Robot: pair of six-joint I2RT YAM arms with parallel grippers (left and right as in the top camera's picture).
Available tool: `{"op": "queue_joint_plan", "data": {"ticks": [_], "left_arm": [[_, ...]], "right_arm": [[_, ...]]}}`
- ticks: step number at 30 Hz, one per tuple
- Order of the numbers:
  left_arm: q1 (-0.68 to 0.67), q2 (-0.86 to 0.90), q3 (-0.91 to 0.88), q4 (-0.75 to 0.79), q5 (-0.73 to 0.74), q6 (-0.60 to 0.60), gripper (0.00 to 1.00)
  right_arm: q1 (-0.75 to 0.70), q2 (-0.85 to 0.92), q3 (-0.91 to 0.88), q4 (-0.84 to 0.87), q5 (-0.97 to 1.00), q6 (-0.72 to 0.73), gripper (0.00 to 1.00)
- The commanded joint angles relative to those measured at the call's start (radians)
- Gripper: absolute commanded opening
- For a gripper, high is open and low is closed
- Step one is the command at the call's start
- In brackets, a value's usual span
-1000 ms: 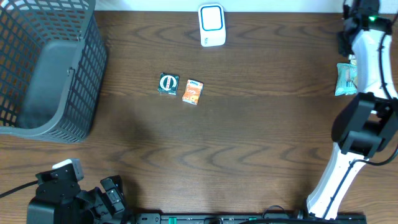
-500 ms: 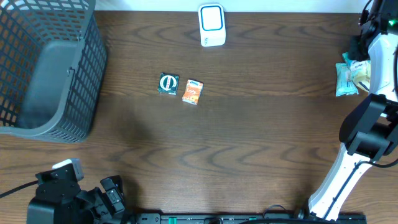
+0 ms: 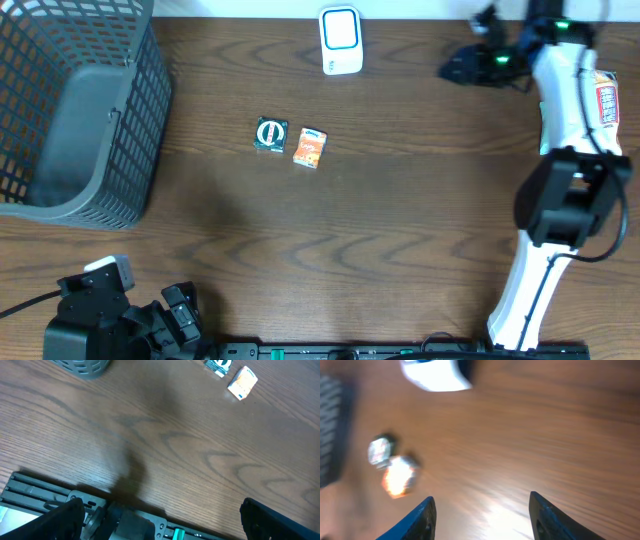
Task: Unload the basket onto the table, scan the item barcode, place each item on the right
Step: 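Move the right gripper to the orange tissue pack and grasp it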
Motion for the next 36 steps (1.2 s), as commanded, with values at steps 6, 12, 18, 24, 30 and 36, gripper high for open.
{"op": "queue_joint_plan", "data": {"ticks": [6,12,18,24,30,36], "left_arm": [[0.003,0.0,0.003,0.001,-0.009,-0.009,0.98],[0.003,0.0,0.003,0.001,-0.009,-0.009,0.98],[0.003,0.0,0.003,0.001,-0.009,-0.009,0.98],[0.003,0.0,0.003,0.001,-0.009,-0.009,0.98],[0.003,0.0,0.003,0.001,-0.009,-0.009,0.98],[0.003,0.0,0.003,0.001,-0.009,-0.009,0.98]], "right_arm": [[0.27,-0.011,-0.017,0.003,0.177,0.151,0.48],[0.467,-0.011,-0.047,0.042,0.365,0.164,0.39],[0.612,-0.011,-0.129,0.102,0.512,0.248,0.38],[0.689,-0.011,-0.219,0.202,0.577,0.294,0.35],[0.7,-0.011,-0.298,0.218,0.785,0.303,0.32],[0.678,-0.019,-0.304,0.089,1.047,0.34,0.31]]}}
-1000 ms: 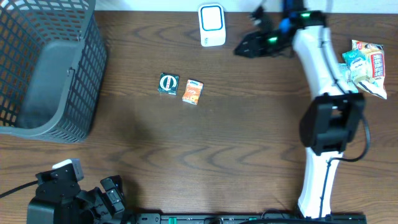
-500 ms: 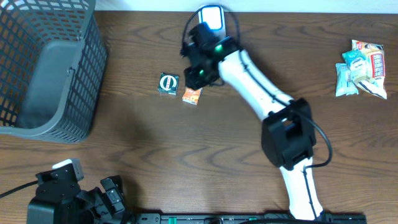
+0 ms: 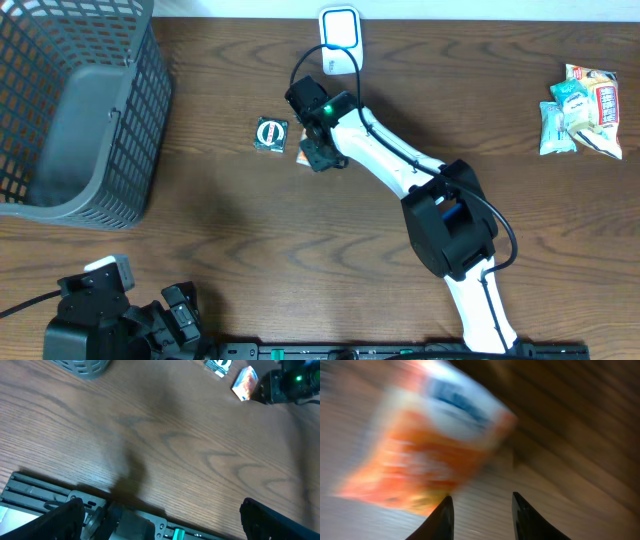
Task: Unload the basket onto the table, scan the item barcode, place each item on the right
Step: 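Move the right gripper to the orange tissue pack and grasp it, then lift the orange tissue pack toward the scanner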
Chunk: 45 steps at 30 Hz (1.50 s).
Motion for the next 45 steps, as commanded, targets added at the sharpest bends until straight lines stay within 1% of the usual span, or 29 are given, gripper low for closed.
{"op": "queue_joint_plan", "data": {"ticks": [1,4,6,8,10,13,15,20,23,27,29,31,34,38,43,45], "left_arm": [[0.003,0.0,0.003,0.001,-0.009,-0.009,0.98],[0.003,0.0,0.003,0.001,-0.009,-0.009,0.97],[0.003,0.0,0.003,0.001,-0.009,-0.009,0.97],[0.003,0.0,0.003,0.001,-0.009,-0.009,0.97],[0.003,0.0,0.003,0.001,-0.009,-0.009,0.98],[0.003,0.0,0.003,0.001,-0.009,-0.009,0.98],[0.003,0.0,0.003,0.001,-0.009,-0.009,0.98],[0.003,0.0,0.003,0.001,-0.009,-0.009,0.98],[0.003,0.0,0.003,0.001,-0.009,-0.009,0.98],[0.003,0.0,0.003,0.001,-0.009,-0.009,0.97],[0.003,0.0,0.003,0.001,-0.009,-0.009,0.98],[0.003,0.0,0.003,0.001,-0.009,-0.009,0.97],[0.003,0.0,0.003,0.001,-0.009,-0.009,0.98],[0.003,0.0,0.003,0.001,-0.009,-0.009,0.98],[0.003,0.0,0.003,0.001,-0.009,-0.009,0.98],[0.003,0.0,0.003,0.001,-0.009,-0.009,0.97]], "right_arm": [[-0.029,-0.024,-0.003,-0.069,0.266,0.058,0.3],[-0.044,-0.05,-0.001,-0.124,0.325,0.073,0.29],[-0.045,-0.078,-0.001,-0.134,0.315,0.073,0.3],[-0.041,-0.114,-0.001,-0.125,0.264,0.073,0.3],[-0.037,-0.143,-0.001,-0.085,0.15,0.069,0.3],[-0.029,-0.167,-0.001,0.022,-0.137,0.02,0.29],[-0.021,-0.164,-0.002,0.089,-0.246,0.031,0.24],[0.014,-0.108,-0.002,0.201,-0.252,0.13,0.2],[0.033,-0.058,-0.002,0.227,-0.251,0.133,0.2],[0.047,0.005,-0.002,0.232,-0.251,0.133,0.15],[0.047,0.027,-0.002,0.212,-0.218,0.133,0.15],[0.046,0.039,-0.002,0.175,-0.142,0.133,0.14],[0.045,0.04,-0.001,0.093,0.023,0.133,0.11],[0.045,0.018,-0.001,-0.021,0.226,0.133,0.11],[0.043,-0.021,-0.001,-0.174,0.562,0.143,0.13],[0.039,-0.04,-0.001,-0.205,0.621,0.169,0.14]]}}
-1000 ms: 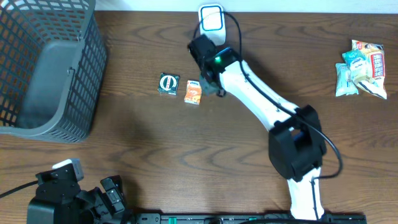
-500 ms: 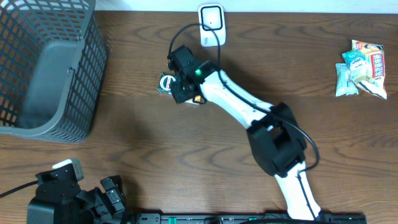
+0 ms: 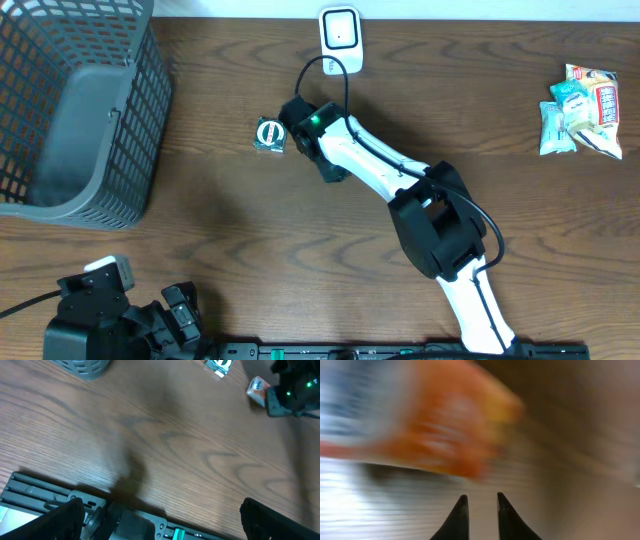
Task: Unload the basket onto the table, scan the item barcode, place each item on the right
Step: 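Lift the orange tissue pack toward the scanner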
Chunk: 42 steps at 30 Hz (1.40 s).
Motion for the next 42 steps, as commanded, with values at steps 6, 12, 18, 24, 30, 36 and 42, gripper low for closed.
{"op": "queue_joint_plan", "data": {"ticks": [6,12,18,24,30,36,42], "left_arm": [[0.003,0.0,0.003,0.001,-0.01,-0.009,0.98],[0.003,0.0,0.003,0.001,-0.01,-0.009,0.97],[0.003,0.0,0.003,0.001,-0.01,-0.009,0.98],[0.003,0.0,0.003,0.001,-0.01,-0.009,0.98],[0.003,0.0,0.003,0.001,-0.01,-0.009,0.98],[0.003,0.0,0.003,0.001,-0.01,-0.009,0.98],[0.003,0.0,0.003,0.001,-0.01,-0.009,0.98]], "right_arm": [[-0.032,-0.114,0.001,0.028,-0.029,0.006,0.14],[-0.091,-0.112,0.001,0.08,-0.558,-0.095,0.2],[-0.119,-0.112,-0.006,0.028,-0.521,-0.108,0.15],[-0.148,-0.112,-0.069,0.069,-0.512,-0.108,0.11],[-0.156,-0.112,-0.191,0.18,-0.516,-0.108,0.01],[-0.193,-0.112,-0.221,0.343,-0.463,-0.108,0.04],[-0.243,-0.112,-0.217,0.581,-0.49,-0.07,0.08]]}}
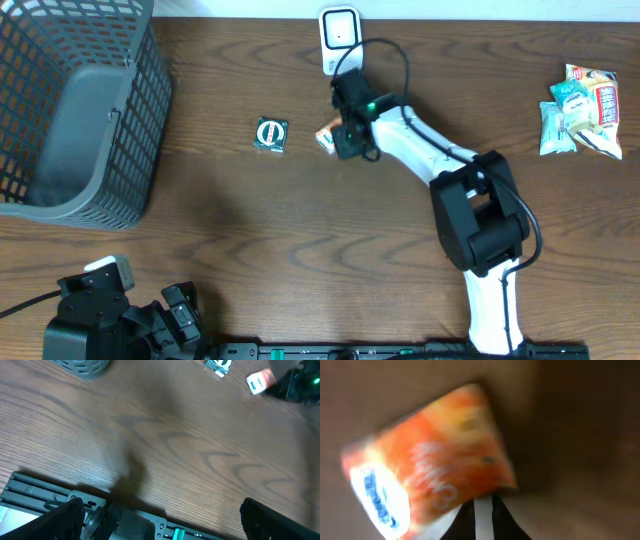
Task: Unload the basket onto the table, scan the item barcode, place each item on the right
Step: 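Lift the orange tissue pack toward the scanner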
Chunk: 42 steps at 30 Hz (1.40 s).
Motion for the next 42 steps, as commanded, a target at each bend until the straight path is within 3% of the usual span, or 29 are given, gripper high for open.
{"op": "queue_joint_plan", "data": {"ticks": [1,4,12,15,23,42], "left_arm": [[0.003,0.0,0.003,0.0,-0.009,-0.009,0.98],[0.003,0.0,0.003,0.0,-0.009,-0.009,0.98],[0.003,0.0,0.003,0.0,-0.009,-0.009,0.98],[0.003,0.0,0.003,0.0,-0.009,-0.009,0.98],[0.003,0.0,0.003,0.0,-0.009,-0.009,0.98],[0.003,0.0,0.003,0.0,-0.009,-0.009,0.98]], "right_arm": [[-0.035,-0.004,0.001,0.084,-0.008,0.035,0.09],[-0.055,-0.004,0.021,0.135,-0.089,0.037,0.13],[-0.066,-0.004,0.106,0.056,-0.272,0.04,0.29],[-0.065,-0.004,0.104,0.047,-0.364,0.059,0.47],[-0.061,-0.003,0.087,0.01,-0.211,0.384,0.48],[0.003,0.057,0.066,0.055,-0.099,0.441,0.55]]}}
